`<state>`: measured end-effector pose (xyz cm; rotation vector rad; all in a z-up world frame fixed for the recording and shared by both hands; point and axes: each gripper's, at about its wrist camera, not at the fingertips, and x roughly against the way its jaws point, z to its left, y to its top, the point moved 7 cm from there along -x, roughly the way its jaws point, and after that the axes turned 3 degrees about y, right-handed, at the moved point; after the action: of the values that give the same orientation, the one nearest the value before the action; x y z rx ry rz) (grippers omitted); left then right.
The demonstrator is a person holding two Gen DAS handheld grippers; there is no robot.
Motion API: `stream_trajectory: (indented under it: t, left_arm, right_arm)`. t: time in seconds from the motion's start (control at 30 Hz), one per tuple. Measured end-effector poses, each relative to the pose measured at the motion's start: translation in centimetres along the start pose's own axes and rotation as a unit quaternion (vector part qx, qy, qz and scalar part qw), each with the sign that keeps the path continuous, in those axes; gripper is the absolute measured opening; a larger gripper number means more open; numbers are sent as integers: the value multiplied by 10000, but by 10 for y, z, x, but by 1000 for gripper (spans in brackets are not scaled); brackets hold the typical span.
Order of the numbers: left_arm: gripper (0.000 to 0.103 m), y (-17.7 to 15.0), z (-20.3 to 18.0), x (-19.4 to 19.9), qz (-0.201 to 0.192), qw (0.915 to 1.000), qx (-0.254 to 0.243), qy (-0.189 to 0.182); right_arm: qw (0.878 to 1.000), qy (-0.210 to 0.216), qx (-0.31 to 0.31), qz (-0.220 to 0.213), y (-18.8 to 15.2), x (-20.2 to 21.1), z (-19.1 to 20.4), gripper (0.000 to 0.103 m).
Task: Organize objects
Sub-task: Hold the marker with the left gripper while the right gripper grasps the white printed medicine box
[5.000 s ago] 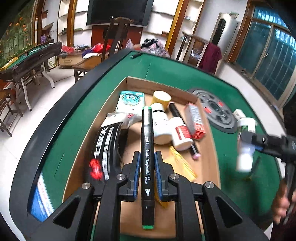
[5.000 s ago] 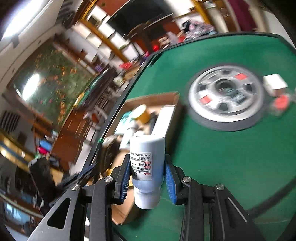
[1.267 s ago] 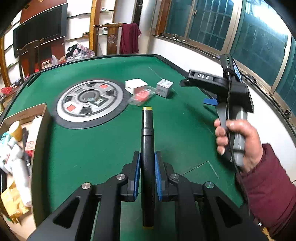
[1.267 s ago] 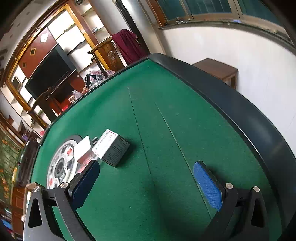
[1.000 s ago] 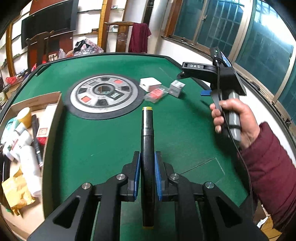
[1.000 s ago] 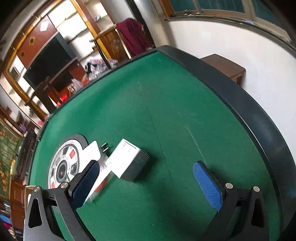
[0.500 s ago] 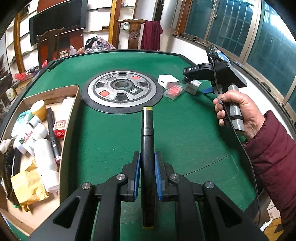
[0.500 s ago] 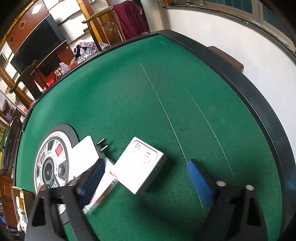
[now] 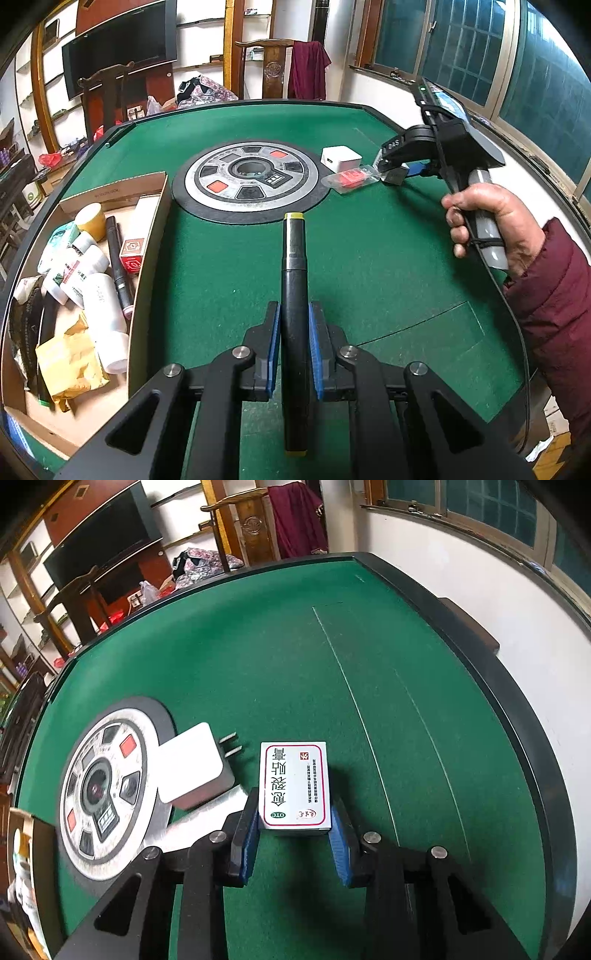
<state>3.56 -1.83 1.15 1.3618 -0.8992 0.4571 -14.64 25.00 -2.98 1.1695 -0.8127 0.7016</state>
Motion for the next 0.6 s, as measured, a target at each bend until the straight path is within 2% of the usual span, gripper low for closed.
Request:
stream_trajectory:
  t: [0.43,0.6]
  left_arm:
    - [14,-4,-9,13,-118,9997,-150,137]
    - [14,-6,-14,21,-202,9993,-253,200]
  right_arm:
    - [9983,568,-131,-60,-35,39,-6,36]
    - [9981,607,-86,-96,-48,50,-7,36]
